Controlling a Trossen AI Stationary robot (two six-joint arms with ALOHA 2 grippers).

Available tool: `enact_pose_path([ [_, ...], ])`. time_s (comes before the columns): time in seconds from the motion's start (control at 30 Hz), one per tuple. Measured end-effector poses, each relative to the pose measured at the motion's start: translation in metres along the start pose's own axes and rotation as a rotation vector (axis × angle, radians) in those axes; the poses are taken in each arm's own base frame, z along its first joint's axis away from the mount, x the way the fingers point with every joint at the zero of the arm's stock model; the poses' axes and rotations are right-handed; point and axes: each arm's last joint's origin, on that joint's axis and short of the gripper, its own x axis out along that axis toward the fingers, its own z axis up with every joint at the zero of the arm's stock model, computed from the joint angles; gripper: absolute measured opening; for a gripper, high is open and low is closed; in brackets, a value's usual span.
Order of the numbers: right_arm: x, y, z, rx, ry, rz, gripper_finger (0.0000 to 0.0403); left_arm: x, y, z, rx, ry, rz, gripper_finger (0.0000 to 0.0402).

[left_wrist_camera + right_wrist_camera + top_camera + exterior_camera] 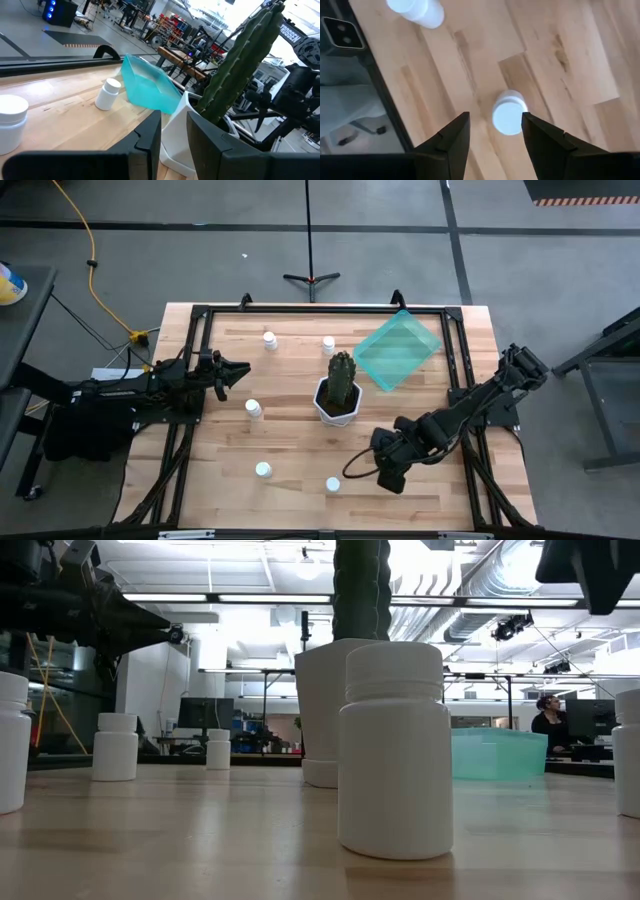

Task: Pick and place pill bottles into a basket
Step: Put the white medicine bottle into the blue bin

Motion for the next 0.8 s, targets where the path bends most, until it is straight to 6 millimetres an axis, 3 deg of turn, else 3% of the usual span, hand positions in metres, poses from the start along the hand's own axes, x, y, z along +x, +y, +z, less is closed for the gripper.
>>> enact_pose_path([
  [0.1,0.0000,-0.0019,-0.0010,-0.003,0.012,-0.018,0.0195,0.0000,0.0000,0.0000,0.000,0.000,0.000,0.0127],
  [0.43,-0.0002,-0.0046,-0.0004,-0.096,-0.052,-0.090,0.0322,0.0000,0.0000,0.0000,0.000,0.000,0.001,0.0127],
  [0.8,0.0091,-0.0010,0.0000,-0.193,-0.053,-0.113,0.0334,0.0000,0.0015,-0.0025,0.008,0.025,0.016,0.0127],
])
